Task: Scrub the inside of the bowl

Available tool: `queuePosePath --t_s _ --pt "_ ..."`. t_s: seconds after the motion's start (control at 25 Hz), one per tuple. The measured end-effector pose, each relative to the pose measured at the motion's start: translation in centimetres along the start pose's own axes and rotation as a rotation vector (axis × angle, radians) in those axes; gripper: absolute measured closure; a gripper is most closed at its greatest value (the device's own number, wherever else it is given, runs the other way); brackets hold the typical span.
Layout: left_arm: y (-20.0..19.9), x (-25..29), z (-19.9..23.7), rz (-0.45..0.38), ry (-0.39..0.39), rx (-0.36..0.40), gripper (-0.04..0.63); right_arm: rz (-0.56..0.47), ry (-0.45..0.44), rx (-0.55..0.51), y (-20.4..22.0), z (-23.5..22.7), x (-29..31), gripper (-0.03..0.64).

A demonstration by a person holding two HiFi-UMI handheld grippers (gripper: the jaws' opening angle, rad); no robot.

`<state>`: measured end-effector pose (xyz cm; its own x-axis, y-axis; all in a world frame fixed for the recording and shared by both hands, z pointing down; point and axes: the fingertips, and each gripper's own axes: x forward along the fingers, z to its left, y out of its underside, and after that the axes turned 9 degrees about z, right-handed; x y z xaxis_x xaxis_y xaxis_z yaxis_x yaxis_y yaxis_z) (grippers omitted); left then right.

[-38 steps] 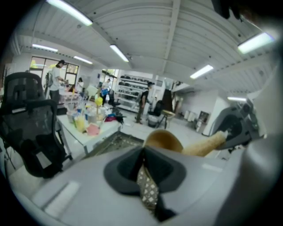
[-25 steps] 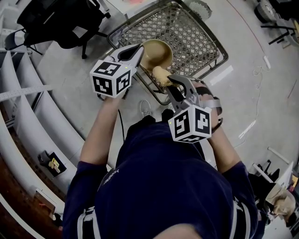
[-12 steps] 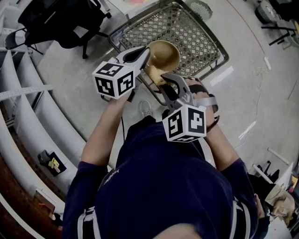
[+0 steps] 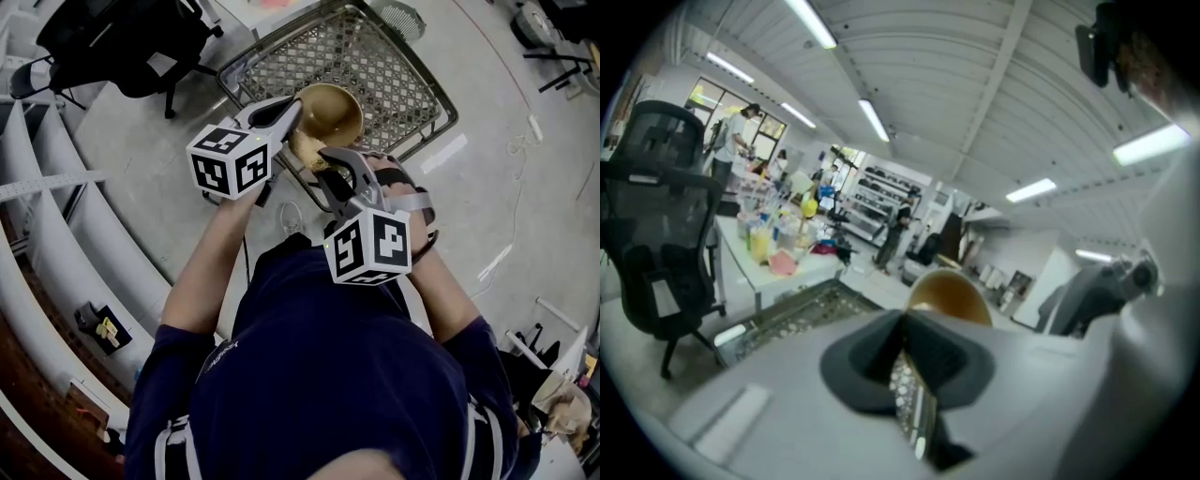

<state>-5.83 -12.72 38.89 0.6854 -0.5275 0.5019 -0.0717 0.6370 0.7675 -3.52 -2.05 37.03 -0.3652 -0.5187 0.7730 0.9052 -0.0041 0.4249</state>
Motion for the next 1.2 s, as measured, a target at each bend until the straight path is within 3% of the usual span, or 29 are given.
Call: queuePosePath --t_s 0.84,1.2 --pt "1.1 -0.1 1.9 0.06 -0.077 0.073 0.584 0.078 0.092 0.094 5.3 -3.6 -2.4 0.554" --pt "2.0 0.2 0.7 0.124 -0.091 0.182 0.584 0.076 0.123 0.092 5.0 -5.0 -2.8 0.554"
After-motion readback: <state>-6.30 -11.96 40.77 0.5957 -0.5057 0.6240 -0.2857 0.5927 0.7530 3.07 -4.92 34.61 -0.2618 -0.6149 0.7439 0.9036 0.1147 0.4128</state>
